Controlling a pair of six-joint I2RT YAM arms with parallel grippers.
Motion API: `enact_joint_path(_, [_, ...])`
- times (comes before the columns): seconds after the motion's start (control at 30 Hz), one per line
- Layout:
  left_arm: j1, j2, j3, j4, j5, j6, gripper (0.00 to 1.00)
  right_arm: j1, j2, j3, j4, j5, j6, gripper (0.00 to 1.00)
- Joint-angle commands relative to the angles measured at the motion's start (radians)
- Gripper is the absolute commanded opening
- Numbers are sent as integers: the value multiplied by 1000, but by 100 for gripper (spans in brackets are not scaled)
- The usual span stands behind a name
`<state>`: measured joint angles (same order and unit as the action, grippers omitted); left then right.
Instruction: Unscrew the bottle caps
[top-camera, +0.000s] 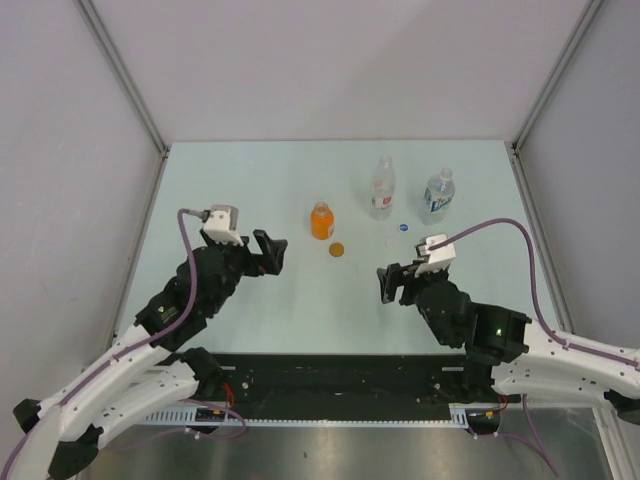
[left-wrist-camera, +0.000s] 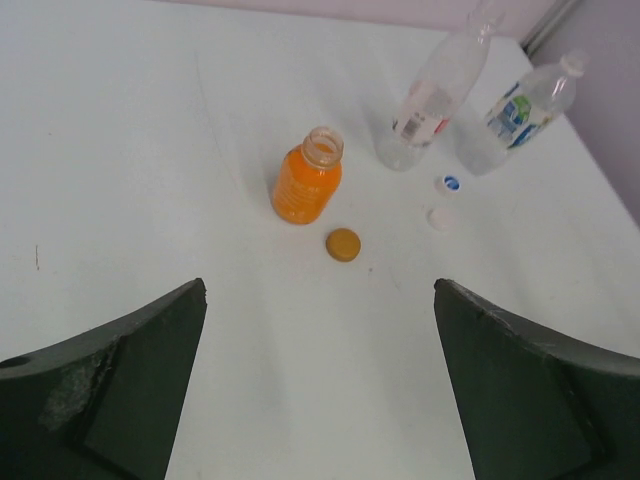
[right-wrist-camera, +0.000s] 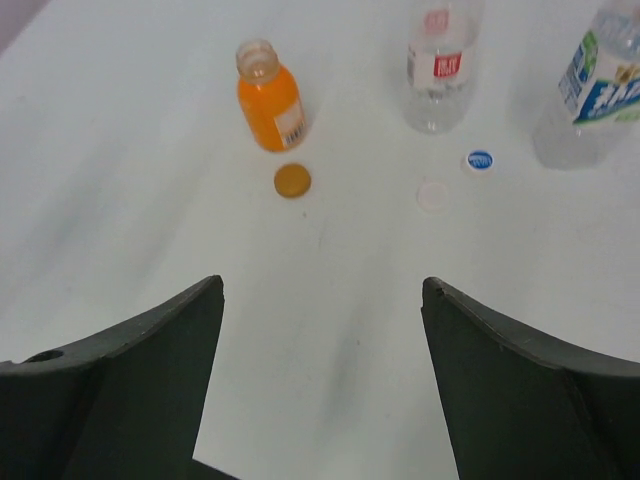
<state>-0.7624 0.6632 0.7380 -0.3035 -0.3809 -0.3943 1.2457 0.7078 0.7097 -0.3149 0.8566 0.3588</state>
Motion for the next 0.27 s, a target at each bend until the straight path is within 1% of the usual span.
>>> enact_joint_path(0.0, [5, -27, 5, 64, -141, -106, 100, 32, -68, -59, -69, 65, 118, 84])
enact_joint_path(0.1, [5, 4, 15, 31, -150, -88, 100, 49, -85, -96, -12, 85, 109, 84])
enact_joint_path(0.23, [5, 59, 49, -43, -171, -84, 100, 47, -47, -105, 45, 99, 100, 84])
